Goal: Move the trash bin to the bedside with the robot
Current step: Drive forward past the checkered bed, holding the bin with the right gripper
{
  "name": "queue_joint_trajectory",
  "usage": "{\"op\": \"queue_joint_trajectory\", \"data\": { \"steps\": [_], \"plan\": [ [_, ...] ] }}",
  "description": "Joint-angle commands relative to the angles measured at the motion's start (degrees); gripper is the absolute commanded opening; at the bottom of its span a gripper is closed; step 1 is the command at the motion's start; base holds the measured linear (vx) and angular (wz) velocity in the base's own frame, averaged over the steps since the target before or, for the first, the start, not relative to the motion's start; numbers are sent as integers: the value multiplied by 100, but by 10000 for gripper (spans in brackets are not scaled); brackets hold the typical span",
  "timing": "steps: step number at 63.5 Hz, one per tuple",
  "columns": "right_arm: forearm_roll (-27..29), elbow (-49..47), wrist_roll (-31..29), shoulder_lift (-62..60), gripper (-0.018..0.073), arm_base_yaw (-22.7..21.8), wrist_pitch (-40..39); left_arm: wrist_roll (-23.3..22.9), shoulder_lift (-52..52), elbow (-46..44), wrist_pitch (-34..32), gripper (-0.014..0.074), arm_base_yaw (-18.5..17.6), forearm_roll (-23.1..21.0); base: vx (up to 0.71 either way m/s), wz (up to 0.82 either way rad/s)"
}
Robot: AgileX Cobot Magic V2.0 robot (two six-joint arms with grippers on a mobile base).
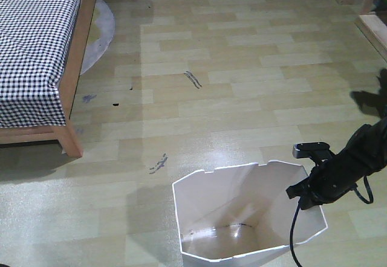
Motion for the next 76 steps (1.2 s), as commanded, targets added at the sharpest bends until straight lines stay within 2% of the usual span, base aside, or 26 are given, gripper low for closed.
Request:
{"op": "queue_joint_trajectory", "data": {
  "steps": [1,76],
  "plan": [
    [226,-72,-69,-384,-6,-4,532,-25,-30,-119,-412,-6,0,-26,17,3],
    [226,-72,-69,-384,-6,-4,532,-25,-30,-119,-412,-6,0,-26,21,3]
  ]
}}
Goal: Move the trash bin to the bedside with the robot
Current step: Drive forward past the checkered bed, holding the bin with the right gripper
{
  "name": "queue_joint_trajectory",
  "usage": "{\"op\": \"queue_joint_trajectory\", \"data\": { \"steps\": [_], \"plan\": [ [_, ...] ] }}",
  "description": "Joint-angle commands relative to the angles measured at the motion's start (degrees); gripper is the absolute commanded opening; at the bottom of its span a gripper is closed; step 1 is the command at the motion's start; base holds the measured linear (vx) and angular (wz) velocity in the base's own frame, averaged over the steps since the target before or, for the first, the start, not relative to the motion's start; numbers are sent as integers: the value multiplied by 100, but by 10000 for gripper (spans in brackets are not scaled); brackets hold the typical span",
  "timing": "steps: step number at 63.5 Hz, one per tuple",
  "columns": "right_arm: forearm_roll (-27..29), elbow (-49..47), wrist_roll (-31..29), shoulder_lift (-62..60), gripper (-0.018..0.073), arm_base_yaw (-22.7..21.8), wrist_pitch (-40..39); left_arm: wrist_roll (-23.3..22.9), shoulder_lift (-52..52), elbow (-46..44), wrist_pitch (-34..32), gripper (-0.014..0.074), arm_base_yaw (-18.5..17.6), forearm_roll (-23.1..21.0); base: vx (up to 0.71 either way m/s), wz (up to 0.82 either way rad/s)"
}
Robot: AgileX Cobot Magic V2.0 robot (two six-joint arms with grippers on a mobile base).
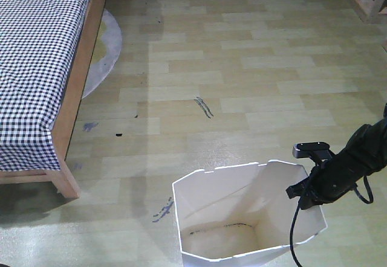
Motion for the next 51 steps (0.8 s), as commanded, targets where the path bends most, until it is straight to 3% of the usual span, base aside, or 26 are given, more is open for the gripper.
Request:
{"op": "queue_joint_trajectory", "data": {
  "steps": [1,51],
  "plan": [
    [226,-72,-69,-384,-6,-4,537,-25,-30,-119,-412,-6,0,-26,22,8],
    [226,-72,-69,-384,-6,-4,537,-25,-30,-119,-412,-6,0,-26,21,3]
  ]
}}
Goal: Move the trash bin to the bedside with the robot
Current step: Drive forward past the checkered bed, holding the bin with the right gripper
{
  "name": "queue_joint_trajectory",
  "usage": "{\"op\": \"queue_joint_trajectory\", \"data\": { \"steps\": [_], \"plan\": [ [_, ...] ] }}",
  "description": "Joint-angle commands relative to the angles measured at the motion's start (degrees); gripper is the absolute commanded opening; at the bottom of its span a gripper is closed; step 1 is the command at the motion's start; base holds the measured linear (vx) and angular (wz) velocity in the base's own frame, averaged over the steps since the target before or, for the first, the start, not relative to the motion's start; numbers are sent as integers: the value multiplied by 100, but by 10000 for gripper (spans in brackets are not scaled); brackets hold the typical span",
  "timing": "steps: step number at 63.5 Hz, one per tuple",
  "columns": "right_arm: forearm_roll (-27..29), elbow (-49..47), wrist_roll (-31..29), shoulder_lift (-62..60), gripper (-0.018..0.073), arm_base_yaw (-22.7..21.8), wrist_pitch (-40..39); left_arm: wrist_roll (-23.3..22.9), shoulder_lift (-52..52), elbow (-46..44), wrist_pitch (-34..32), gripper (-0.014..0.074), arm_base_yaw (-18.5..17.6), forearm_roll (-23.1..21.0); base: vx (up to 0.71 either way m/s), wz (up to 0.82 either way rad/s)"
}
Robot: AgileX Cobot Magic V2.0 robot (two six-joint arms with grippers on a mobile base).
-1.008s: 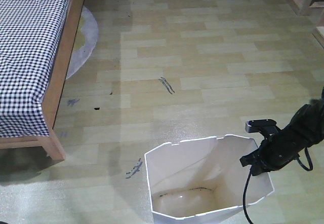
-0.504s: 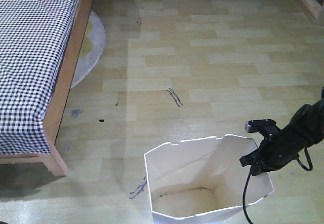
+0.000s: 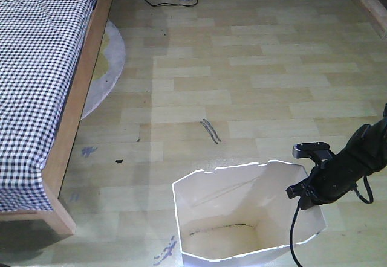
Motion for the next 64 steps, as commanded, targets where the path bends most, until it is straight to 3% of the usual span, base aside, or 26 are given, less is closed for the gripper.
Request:
{"op": "queue_joint_trajectory", "data": {
  "steps": [1,64],
  "plan": [
    [226,-72,-69,-384,-6,-4,537,-25,-30,-119,-412,-6,0,-26,22,-3],
    [226,-72,-69,-384,-6,-4,537,-25,-30,-119,-412,-6,0,-26,24,-6]
  ]
}}
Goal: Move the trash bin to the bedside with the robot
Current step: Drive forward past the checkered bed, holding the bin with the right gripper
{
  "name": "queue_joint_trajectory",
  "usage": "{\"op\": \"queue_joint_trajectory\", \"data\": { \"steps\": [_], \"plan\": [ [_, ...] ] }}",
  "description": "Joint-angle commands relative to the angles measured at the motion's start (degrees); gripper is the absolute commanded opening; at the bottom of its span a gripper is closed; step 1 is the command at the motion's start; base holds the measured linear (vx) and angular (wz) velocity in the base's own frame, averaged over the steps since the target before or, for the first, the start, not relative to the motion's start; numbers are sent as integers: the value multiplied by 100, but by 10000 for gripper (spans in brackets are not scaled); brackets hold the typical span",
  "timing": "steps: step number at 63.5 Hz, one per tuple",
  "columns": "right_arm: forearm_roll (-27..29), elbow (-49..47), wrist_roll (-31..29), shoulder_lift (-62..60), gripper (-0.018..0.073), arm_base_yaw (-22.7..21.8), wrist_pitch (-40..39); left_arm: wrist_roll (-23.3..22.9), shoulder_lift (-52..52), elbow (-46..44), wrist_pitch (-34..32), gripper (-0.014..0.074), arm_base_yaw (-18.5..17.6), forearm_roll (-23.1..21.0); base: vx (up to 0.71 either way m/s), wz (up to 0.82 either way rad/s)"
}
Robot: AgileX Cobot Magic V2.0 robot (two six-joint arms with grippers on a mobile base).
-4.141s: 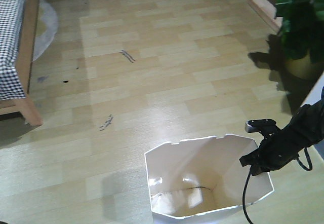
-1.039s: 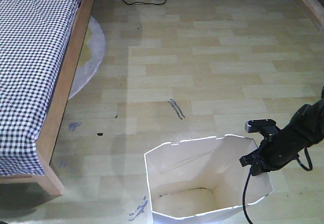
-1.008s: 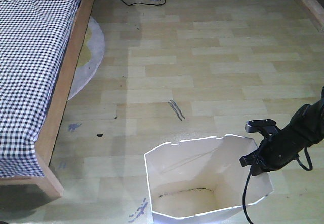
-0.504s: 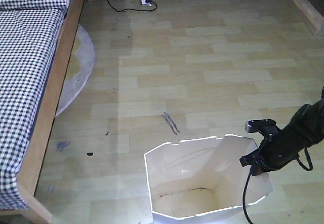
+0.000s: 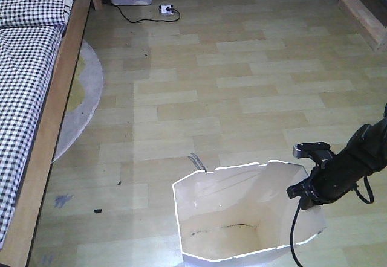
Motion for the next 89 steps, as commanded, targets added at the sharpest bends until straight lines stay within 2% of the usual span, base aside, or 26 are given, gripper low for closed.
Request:
{"op": "queue_joint_trajectory", "data": {
  "steps": [1,89],
  "plan": [
    [226,-72,-69,-384,-6,-4,537,-25,-30,-119,-412,-6,0,-26,25,3],
    [226,-72,-69,-384,-6,-4,537,-25,-30,-119,-412,-6,0,-26,25,4]
  ]
}}
